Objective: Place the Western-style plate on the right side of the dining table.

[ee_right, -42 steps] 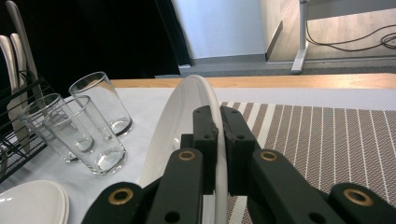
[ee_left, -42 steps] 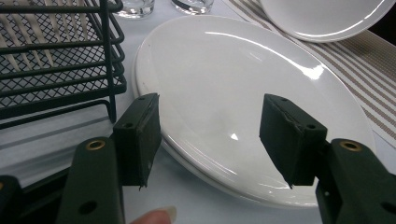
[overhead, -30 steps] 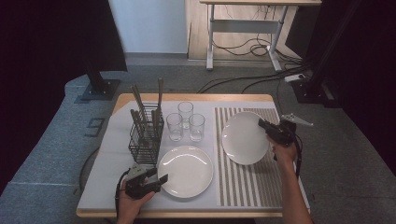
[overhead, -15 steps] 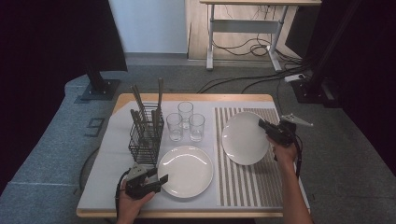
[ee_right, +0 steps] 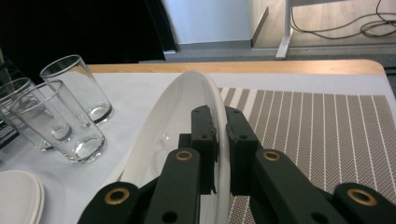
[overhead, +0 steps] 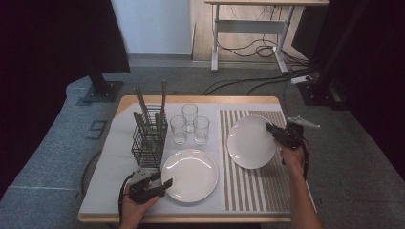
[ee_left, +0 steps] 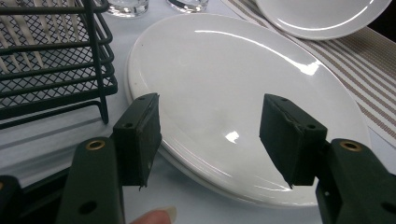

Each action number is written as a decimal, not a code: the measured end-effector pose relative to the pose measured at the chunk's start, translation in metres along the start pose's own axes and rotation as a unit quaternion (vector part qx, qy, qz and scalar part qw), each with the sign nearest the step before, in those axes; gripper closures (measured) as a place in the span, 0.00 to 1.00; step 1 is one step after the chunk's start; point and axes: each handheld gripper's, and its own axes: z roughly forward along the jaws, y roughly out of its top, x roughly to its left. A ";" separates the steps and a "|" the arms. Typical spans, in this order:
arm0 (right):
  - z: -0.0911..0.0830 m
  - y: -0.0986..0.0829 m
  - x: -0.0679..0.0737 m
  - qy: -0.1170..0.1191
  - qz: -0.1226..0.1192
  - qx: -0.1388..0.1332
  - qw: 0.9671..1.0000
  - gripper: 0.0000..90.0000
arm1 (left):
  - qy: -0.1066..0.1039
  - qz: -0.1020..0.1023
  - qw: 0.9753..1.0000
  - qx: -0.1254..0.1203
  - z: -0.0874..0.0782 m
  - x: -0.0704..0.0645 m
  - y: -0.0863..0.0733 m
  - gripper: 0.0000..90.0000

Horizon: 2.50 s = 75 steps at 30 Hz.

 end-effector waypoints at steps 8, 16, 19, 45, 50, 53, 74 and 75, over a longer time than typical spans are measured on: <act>0.002 -0.001 -0.006 0.000 0.015 0.010 1.000 0.93 | -0.001 -0.001 1.000 0.001 0.000 0.000 0.000 0.43; 0.004 -0.003 -0.010 -0.008 0.023 0.019 1.000 0.92 | -0.001 -0.001 1.000 0.001 -0.001 0.001 0.000 0.43; 0.005 -0.004 -0.013 -0.011 0.025 0.024 0.999 0.91 | -0.002 -0.001 1.000 0.001 -0.001 0.000 0.000 0.43; 0.012 -0.022 -0.037 -0.020 0.063 0.047 0.997 0.86 | -0.002 0.002 1.000 0.002 -0.001 -0.001 0.000 0.43; 0.014 -0.023 -0.040 -0.025 0.061 0.055 0.996 0.85 | -0.001 0.002 1.000 0.003 0.000 -0.001 0.000 0.43; 0.015 -0.024 -0.041 -0.026 0.064 0.058 0.996 0.85 | -0.003 0.001 1.000 0.004 0.000 -0.001 0.000 0.43; 0.021 -0.037 -0.057 -0.017 0.091 0.068 0.993 0.83 | -0.004 0.003 1.000 0.007 0.003 -0.003 -0.001 0.43; 0.021 -0.038 -0.058 -0.018 0.092 0.069 0.993 0.82 | -0.004 0.003 1.000 0.007 0.003 -0.003 -0.001 0.43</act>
